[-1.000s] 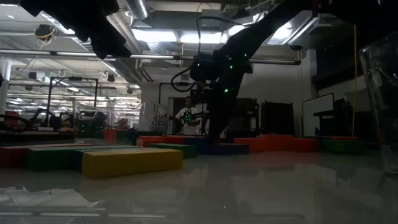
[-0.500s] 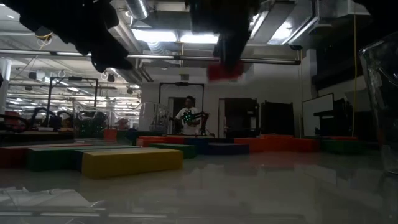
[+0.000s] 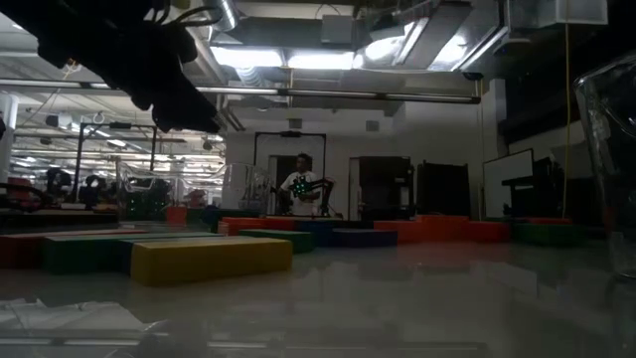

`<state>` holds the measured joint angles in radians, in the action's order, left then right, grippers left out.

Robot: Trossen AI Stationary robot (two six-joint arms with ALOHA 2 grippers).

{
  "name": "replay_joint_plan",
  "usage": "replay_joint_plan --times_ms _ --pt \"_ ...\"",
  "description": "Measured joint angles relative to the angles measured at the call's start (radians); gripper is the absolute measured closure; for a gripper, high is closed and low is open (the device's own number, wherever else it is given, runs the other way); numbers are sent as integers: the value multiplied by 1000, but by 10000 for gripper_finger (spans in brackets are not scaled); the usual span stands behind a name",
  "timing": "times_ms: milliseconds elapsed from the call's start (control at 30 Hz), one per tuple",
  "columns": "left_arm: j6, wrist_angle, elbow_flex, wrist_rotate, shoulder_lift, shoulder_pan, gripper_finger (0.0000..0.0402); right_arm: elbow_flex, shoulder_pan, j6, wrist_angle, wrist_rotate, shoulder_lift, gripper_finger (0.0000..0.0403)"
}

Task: Sort blocks by size
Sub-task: Put the rectangular red game piece into the bottom transparent bin

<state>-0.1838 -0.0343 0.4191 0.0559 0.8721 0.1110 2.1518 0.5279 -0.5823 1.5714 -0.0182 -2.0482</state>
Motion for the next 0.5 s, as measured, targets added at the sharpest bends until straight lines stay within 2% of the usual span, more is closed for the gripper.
replay_joint_plan --times_ms 133,300,500 --pt "-1 7 0 0 24 0 190 -9 132 -205 0 52 -2 257" --pt "-6 40 0 4 70 0 190 -9 262 -345 -1 130 -11 247" --pt "0 56 0 16 140 0 190 -8 335 -503 0 158 -18 219"
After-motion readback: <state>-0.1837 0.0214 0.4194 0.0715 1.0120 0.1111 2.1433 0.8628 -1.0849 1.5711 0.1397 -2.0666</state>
